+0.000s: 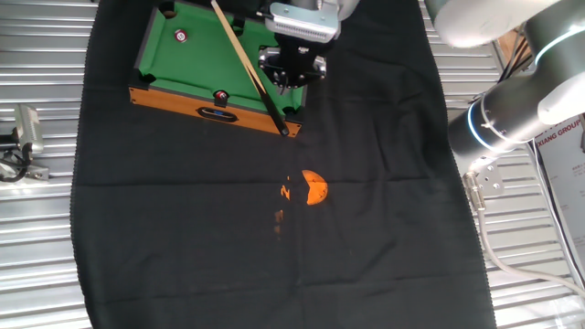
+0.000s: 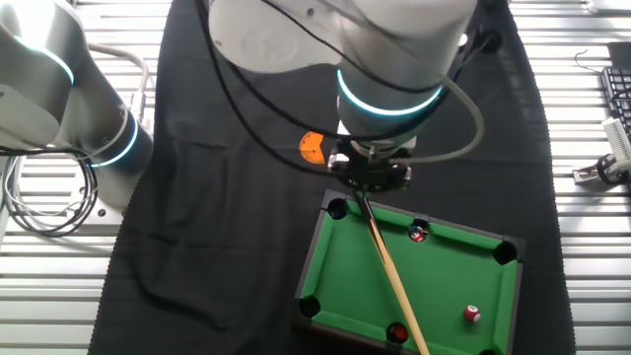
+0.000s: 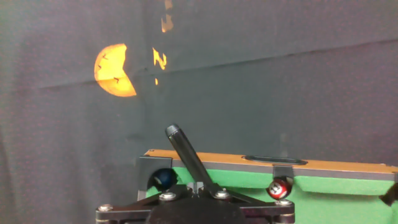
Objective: Hit the pool ball
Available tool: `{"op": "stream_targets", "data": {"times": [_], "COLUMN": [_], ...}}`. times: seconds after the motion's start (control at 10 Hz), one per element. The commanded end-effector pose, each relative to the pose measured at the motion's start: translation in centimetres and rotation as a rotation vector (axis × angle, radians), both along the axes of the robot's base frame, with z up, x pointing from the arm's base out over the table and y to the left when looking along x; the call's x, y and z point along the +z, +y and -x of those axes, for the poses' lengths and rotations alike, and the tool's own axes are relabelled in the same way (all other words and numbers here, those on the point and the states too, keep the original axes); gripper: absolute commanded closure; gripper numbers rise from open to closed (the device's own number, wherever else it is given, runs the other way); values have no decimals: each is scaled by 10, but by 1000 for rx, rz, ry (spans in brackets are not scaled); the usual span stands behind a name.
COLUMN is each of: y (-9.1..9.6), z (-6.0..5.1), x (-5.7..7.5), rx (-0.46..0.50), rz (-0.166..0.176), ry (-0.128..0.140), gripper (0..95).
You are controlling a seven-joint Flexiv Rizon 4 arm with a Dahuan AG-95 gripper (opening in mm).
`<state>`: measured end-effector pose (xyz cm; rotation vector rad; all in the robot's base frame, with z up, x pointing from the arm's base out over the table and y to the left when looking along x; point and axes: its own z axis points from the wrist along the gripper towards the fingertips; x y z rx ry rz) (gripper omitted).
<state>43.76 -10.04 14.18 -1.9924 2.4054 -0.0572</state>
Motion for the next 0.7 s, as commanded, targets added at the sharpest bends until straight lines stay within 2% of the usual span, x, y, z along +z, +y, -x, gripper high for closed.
{"op": "stream_targets", "data": {"times": [0.1, 0.4, 0.7], "y": [-3, -9, -11], "z": [-1, -6, -7], "x": [-3, -4, -4], "rx": [6, 44, 213], "rz": [0, 2, 3], "ry": [2, 3, -2], "gripper": [950, 950, 950]}}
